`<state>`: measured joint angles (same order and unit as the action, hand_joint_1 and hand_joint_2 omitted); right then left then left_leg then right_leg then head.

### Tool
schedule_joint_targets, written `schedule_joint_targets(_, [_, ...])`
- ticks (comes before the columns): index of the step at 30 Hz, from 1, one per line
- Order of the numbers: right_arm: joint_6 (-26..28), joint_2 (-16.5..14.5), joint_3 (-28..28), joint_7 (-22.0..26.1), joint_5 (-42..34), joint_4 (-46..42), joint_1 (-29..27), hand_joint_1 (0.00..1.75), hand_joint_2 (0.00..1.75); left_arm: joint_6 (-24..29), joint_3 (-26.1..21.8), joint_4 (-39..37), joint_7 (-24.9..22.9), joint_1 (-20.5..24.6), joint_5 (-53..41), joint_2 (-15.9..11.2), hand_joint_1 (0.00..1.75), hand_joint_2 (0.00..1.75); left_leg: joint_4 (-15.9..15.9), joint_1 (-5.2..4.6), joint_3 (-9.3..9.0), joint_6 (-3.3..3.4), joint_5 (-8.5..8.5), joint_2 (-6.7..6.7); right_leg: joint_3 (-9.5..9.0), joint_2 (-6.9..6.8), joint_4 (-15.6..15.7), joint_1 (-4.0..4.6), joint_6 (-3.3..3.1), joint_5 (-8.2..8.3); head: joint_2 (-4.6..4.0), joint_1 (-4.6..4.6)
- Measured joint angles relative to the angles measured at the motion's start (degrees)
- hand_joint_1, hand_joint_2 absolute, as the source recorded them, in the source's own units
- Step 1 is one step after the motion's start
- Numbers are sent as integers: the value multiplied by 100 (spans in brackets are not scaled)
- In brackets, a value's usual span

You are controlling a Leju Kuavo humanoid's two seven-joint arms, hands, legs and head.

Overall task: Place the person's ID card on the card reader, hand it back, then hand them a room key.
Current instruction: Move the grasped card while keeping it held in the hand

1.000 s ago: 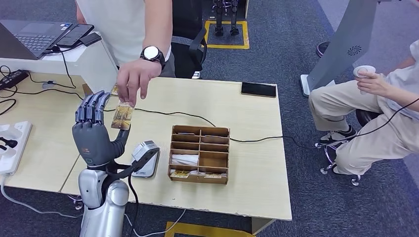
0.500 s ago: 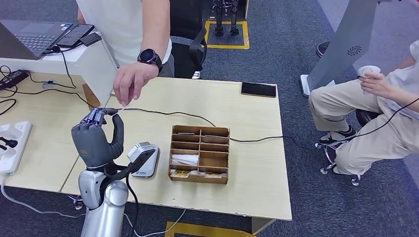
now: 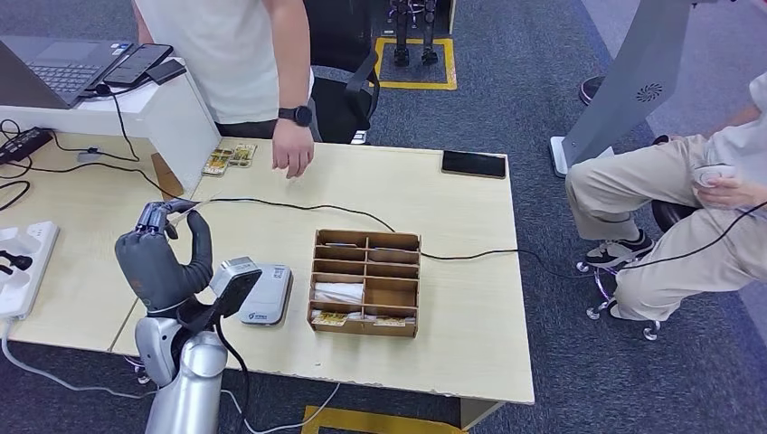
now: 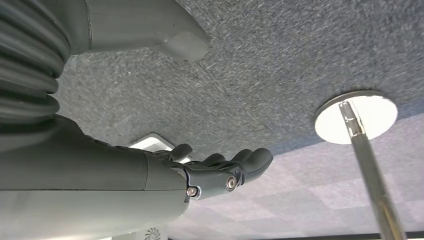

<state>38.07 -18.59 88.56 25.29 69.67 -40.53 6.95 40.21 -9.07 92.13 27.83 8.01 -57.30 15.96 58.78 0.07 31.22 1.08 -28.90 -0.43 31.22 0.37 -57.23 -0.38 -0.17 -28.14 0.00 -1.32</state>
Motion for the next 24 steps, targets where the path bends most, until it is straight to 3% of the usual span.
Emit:
schedule_joint_targets(11, [0,-5,0,-22,-79,-32,-1,0,175,-1,-499,119,-272,-157,-199,2,175,175,0,0,1,0,0,-1,-1,0,0,0,0,0,0,-1])
schedule_joint_targets(18, [0,-5,0,-22,-133,-34,-1,0,175,-2,-994,-7,-21,-312,-355,6,175,175,0,0,1,0,0,-2,1,0,0,0,1,-1,0,0])
schedule_joint_targets(24, [0,-5,1,-5,-175,-33,-1,0,175,-2,-1127,-179,51,-475,-655,14,175,175,0,-1,1,0,0,-3,1,0,0,0,1,-1,0,0])
